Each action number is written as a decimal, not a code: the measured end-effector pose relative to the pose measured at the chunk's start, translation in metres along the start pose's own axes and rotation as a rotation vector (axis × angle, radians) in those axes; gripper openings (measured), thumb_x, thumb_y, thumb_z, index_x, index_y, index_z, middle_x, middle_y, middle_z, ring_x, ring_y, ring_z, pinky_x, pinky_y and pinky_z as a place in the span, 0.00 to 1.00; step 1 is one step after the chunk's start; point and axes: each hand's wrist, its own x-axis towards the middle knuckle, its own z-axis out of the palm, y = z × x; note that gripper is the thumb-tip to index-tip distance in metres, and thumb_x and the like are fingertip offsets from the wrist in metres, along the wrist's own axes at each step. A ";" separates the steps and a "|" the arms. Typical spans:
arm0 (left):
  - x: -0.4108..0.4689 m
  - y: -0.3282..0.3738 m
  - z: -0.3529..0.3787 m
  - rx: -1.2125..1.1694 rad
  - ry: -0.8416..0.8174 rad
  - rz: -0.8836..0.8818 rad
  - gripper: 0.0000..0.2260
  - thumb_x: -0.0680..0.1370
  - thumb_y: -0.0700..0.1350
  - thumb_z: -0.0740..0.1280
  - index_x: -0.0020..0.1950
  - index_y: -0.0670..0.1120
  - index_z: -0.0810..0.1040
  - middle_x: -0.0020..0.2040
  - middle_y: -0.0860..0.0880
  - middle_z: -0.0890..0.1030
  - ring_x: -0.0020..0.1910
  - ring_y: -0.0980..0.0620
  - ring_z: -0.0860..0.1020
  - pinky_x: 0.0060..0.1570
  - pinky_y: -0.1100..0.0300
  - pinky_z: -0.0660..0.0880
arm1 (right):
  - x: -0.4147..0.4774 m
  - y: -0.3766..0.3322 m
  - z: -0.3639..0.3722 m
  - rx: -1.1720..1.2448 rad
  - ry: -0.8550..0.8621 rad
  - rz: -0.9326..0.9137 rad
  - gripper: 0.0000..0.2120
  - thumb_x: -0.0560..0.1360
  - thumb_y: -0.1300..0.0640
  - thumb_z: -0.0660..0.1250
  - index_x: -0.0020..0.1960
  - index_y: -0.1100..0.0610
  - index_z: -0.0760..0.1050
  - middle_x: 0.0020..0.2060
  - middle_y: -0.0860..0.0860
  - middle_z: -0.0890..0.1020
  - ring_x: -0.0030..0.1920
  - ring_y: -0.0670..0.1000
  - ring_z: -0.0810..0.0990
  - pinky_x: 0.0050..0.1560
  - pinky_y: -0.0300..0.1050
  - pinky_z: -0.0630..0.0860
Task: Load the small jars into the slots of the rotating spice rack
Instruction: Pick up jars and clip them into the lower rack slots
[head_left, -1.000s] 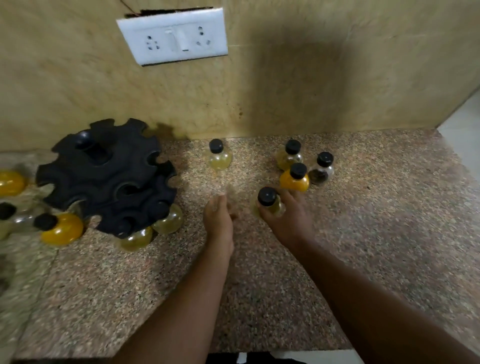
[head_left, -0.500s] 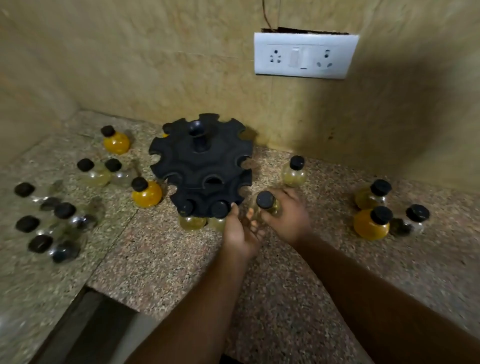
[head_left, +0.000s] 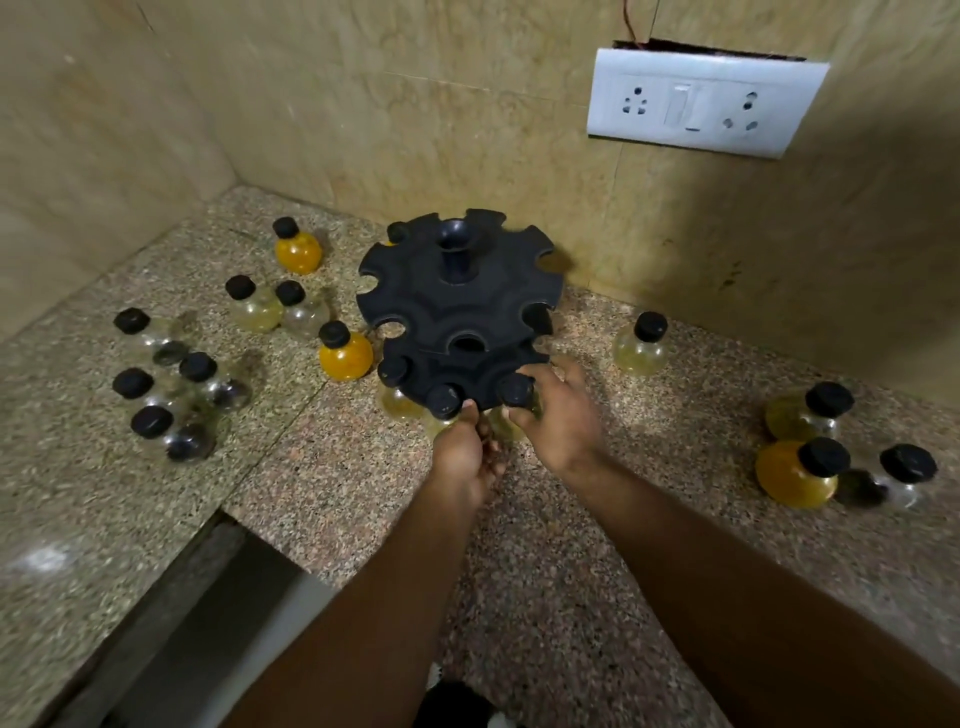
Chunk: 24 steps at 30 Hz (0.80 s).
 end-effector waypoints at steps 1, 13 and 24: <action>0.000 0.002 -0.001 0.020 0.001 0.006 0.18 0.85 0.55 0.58 0.39 0.48 0.73 0.24 0.55 0.69 0.25 0.55 0.66 0.27 0.59 0.63 | 0.003 -0.004 0.000 -0.002 0.004 0.010 0.27 0.73 0.51 0.77 0.70 0.47 0.73 0.76 0.51 0.63 0.67 0.57 0.75 0.67 0.50 0.74; 0.003 0.000 -0.004 0.114 0.109 0.029 0.12 0.83 0.52 0.62 0.47 0.46 0.79 0.32 0.51 0.73 0.28 0.54 0.67 0.30 0.58 0.66 | 0.015 -0.007 -0.002 0.043 0.006 0.085 0.31 0.65 0.45 0.81 0.65 0.48 0.75 0.68 0.50 0.72 0.57 0.52 0.78 0.55 0.45 0.74; -0.001 -0.073 0.033 0.789 0.031 0.439 0.12 0.80 0.44 0.65 0.36 0.47 0.76 0.33 0.50 0.77 0.34 0.51 0.73 0.37 0.55 0.70 | -0.049 0.066 -0.015 0.159 0.209 0.269 0.22 0.80 0.45 0.66 0.71 0.50 0.71 0.67 0.53 0.75 0.58 0.53 0.80 0.57 0.53 0.79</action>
